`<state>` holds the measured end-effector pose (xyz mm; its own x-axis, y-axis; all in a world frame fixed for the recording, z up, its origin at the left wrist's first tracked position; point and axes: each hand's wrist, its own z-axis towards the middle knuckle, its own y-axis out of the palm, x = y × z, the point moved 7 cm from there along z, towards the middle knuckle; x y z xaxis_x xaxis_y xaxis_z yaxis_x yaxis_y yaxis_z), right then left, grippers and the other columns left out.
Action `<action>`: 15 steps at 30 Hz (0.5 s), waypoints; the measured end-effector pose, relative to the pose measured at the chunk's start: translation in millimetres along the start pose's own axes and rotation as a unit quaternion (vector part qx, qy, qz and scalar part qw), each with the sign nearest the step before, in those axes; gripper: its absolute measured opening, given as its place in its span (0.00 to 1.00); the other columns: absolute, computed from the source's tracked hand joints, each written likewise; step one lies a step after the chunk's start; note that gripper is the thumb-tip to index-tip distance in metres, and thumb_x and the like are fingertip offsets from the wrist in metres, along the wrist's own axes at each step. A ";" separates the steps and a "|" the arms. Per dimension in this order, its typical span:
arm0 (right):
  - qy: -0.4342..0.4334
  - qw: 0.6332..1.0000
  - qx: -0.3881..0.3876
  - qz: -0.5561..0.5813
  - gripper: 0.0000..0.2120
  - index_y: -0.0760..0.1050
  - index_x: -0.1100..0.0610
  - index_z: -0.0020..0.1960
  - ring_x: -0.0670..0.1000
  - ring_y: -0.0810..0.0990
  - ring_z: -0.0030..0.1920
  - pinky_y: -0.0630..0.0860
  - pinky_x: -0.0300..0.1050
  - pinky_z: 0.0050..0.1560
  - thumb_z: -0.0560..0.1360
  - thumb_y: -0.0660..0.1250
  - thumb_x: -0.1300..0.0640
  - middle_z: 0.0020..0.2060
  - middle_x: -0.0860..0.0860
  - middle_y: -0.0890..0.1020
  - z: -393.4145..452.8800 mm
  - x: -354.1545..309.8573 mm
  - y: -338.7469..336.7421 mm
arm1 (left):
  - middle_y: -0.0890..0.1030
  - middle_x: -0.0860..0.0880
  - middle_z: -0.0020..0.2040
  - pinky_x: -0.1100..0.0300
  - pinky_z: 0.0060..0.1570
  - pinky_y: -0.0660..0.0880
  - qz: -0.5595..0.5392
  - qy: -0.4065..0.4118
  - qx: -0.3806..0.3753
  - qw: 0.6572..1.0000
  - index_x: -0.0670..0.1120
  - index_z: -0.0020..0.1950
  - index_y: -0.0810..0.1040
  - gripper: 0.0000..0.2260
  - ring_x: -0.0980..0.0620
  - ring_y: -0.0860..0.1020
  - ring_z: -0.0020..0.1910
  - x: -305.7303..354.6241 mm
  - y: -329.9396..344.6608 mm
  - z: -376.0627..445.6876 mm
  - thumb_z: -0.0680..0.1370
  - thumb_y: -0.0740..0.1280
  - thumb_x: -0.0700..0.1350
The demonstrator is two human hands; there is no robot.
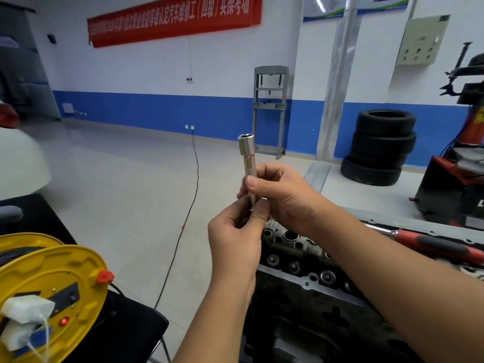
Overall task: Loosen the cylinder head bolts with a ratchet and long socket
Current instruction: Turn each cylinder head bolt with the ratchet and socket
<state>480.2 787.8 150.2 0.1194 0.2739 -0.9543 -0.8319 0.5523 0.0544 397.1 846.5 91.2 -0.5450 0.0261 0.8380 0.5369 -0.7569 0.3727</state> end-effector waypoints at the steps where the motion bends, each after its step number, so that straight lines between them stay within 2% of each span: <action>1: 0.004 1.000 -0.003 -0.003 0.02 0.82 0.57 0.43 0.62 0.79 0.47 0.76 0.59 0.48 0.73 0.74 0.58 0.41 0.57 0.83 -0.5 0.0 0.8 | 0.88 0.54 0.53 0.63 0.55 0.79 0.003 -0.004 -0.010 1.000 0.61 0.54 0.88 0.10 0.57 0.85 0.57 -1.0 0.7 -0.5 0.78 0.71 0.61; 4: 0.012 1.000 -0.019 -0.011 0.05 0.85 0.54 0.44 0.62 0.80 0.51 0.79 0.47 0.43 0.75 0.71 0.55 0.42 0.56 0.86 -2.9 0.3 4.4 | 0.86 0.60 0.59 0.58 0.64 0.74 0.002 -0.016 -0.053 0.998 0.69 0.58 0.84 0.12 0.62 0.81 0.63 1.0 6.6 -4.6 0.82 0.62 0.58; 7: 0.027 0.999 -0.033 -0.012 0.10 0.86 0.53 0.45 0.64 0.76 0.52 0.71 0.47 0.43 0.77 0.68 0.51 0.46 0.61 0.85 -3.9 2.6 7.3 | 0.85 0.61 0.61 0.54 0.70 0.72 -0.011 -0.024 -0.053 0.998 0.71 0.57 0.83 0.17 0.61 0.80 0.66 1.7 6.1 -5.5 0.81 0.61 0.51; 9: 0.037 0.999 -0.034 -0.008 0.10 0.85 0.54 0.46 0.66 0.74 0.52 0.67 0.48 0.44 0.76 0.67 0.51 0.48 0.65 0.83 -2.8 4.5 8.0 | 0.85 0.59 0.61 0.55 0.68 0.73 -0.003 -0.015 -0.036 0.999 0.70 0.57 0.84 0.17 0.59 0.81 0.65 2.3 3.5 -5.4 0.82 0.62 0.49; 10: 0.037 0.999 -0.035 -0.001 0.09 0.84 0.55 0.47 0.66 0.76 0.51 0.71 0.52 0.47 0.76 0.68 0.52 0.47 0.65 0.83 -2.2 5.1 8.4 | 0.86 0.58 0.60 0.57 0.67 0.75 0.000 -0.010 -0.027 1.000 0.69 0.58 0.84 0.17 0.59 0.81 0.64 2.2 2.0 -5.3 0.83 0.63 0.46; 11: 0.033 0.999 -0.038 0.010 0.07 0.82 0.57 0.48 0.65 0.79 0.51 0.76 0.59 0.53 0.76 0.69 0.54 0.46 0.63 0.84 -1.4 5.1 8.8 | 0.86 0.58 0.59 0.59 0.65 0.77 -0.002 -0.007 -0.019 1.000 0.67 0.59 0.85 0.18 0.59 0.82 0.63 1.6 0.2 -4.9 0.84 0.65 0.43; 12: 0.027 0.998 -0.047 0.018 0.06 0.80 0.59 0.47 0.65 0.82 0.52 0.76 0.67 0.59 0.75 0.69 0.56 0.44 0.61 0.84 -0.7 4.8 9.3 | 0.87 0.57 0.59 0.62 0.63 0.79 -0.006 -0.006 -0.015 1.000 0.64 0.61 0.85 0.18 0.58 0.83 0.62 1.0 -0.9 -4.2 0.83 0.67 0.40; 13: 0.021 0.998 -0.060 0.022 0.05 0.79 0.59 0.46 0.64 0.83 0.53 0.76 0.69 0.62 0.75 0.70 0.57 0.42 0.60 0.85 -0.6 4.1 10.5 | 0.87 0.56 0.58 0.65 0.61 0.79 -0.008 -0.008 -0.012 1.000 0.61 0.62 0.85 0.17 0.58 0.84 0.61 -0.1 -1.6 -3.5 0.82 0.69 0.38; 15: 0.014 0.996 -0.082 0.035 0.09 0.79 0.61 0.46 0.65 0.84 0.53 0.81 0.62 0.59 0.74 0.74 0.55 0.44 0.63 0.84 -1.0 3.5 14.3 | 0.88 0.54 0.56 0.65 0.59 0.80 -0.011 -0.011 -0.002 1.000 0.55 0.63 0.85 0.16 0.56 0.85 0.59 0.5 -2.1 -2.4 0.79 0.74 0.39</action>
<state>468.2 795.8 147.3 0.0450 0.2837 -0.9579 -0.9152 0.3960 0.0743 394.1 846.6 89.9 -0.5418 0.0574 0.8385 0.5225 -0.7585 0.3895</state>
